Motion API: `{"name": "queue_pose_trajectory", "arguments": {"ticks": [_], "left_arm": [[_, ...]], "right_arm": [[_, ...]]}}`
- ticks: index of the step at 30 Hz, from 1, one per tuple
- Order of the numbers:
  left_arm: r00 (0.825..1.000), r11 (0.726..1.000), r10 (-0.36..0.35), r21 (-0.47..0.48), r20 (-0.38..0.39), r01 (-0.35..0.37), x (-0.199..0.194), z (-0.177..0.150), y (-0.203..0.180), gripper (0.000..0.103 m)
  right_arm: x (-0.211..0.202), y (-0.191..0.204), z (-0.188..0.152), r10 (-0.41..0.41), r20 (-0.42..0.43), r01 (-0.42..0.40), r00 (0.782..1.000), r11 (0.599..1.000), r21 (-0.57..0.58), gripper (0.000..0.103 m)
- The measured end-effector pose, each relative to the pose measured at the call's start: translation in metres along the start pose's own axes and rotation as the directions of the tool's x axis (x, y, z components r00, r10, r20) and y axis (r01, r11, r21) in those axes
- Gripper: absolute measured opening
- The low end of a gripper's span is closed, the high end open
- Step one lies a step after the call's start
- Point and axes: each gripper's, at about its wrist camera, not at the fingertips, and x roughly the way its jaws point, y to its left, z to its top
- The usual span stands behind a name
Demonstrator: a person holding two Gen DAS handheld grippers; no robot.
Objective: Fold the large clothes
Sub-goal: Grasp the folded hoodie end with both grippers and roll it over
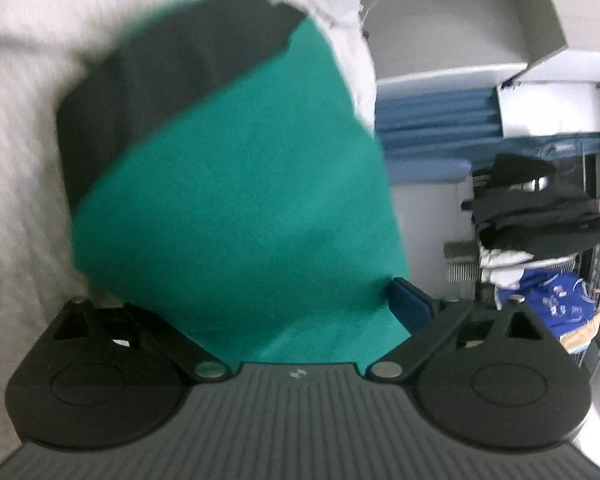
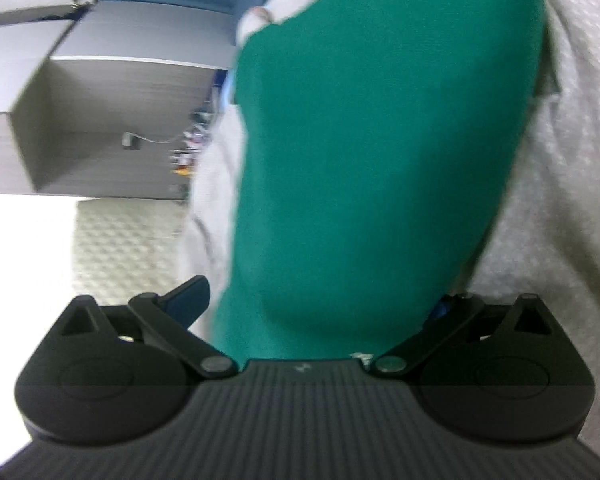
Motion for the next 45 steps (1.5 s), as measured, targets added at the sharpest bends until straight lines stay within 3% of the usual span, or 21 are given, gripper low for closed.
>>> {"name": "queue_pose_trajectory", "arguments": {"ticks": [2,4,5,7,9,12,15,22,30,34,37,40,42,45], "left_arm": [[1.0,1.0,-0.002,0.012,0.014,0.002,0.006,0.0,-0.003,0.097],[0.999,0.999,0.001,0.043,0.035,-0.002,0.007,0.001,-0.009,0.086],[0.999,0.999,0.006,0.053,0.044,-0.008,0.006,0.002,-0.012,0.083],[0.998,0.997,0.017,0.077,0.06,-0.022,0.004,0.002,-0.015,0.066],[0.997,0.993,0.021,0.111,0.076,-0.03,-0.001,0.001,-0.023,0.056],[0.993,0.983,0.019,0.177,0.118,-0.039,-0.009,-0.002,-0.035,0.047],[0.988,0.976,0.003,0.215,0.152,-0.036,-0.022,-0.005,-0.047,0.04],[0.98,0.962,-0.051,0.273,0.191,-0.003,-0.083,-0.026,-0.066,0.032],[0.98,0.947,-0.032,0.32,0.198,-0.033,-0.141,-0.065,-0.089,0.031],[0.983,0.957,0.0,0.284,0.184,-0.053,-0.151,-0.077,-0.073,0.035],[0.987,0.962,0.016,0.265,0.157,-0.058,-0.147,-0.074,-0.063,0.041],[0.99,0.968,-0.007,0.249,0.142,-0.029,-0.148,-0.069,-0.059,0.05],[0.989,0.973,-0.034,0.232,0.141,0.001,-0.15,-0.067,-0.06,0.056],[0.986,0.974,-0.066,0.223,0.154,0.031,-0.149,-0.063,-0.065,0.058]], "right_arm": [[0.004,0.0,0.004,-0.031,0.009,0.031,0.999,0.999,-0.017,0.102],[0.01,0.006,0.007,-0.051,0.026,0.052,0.998,0.998,-0.044,0.097],[0.011,0.009,0.007,-0.068,0.037,0.071,0.997,0.995,-0.064,0.085],[0.011,0.015,0.007,-0.085,0.049,0.089,0.995,0.991,-0.104,0.075],[0.009,0.018,0.005,-0.095,0.057,0.102,0.994,0.984,-0.148,0.058],[0.002,0.026,0.001,-0.083,0.069,0.096,0.994,0.971,-0.217,0.046],[-0.007,0.035,-0.003,-0.039,0.08,0.059,0.996,0.961,-0.271,0.042],[-0.055,0.05,-0.024,0.064,0.051,-0.042,0.997,0.939,-0.34,0.041],[-0.105,0.061,-0.049,0.058,0.024,-0.044,0.998,0.918,-0.394,0.042],[-0.1,0.051,-0.05,-0.006,0.001,0.006,1.0,0.932,-0.363,0.046],[-0.095,0.04,-0.048,0.008,-0.007,-0.01,1.0,0.94,-0.34,0.048],[-0.092,0.041,-0.047,0.048,-0.022,-0.053,0.999,0.946,-0.32,0.058],[-0.091,0.048,-0.047,0.078,-0.034,-0.085,0.996,0.942,-0.326,0.071],[-0.101,0.05,-0.047,0.114,-0.043,-0.121,0.993,0.933,-0.34,0.076]]}}
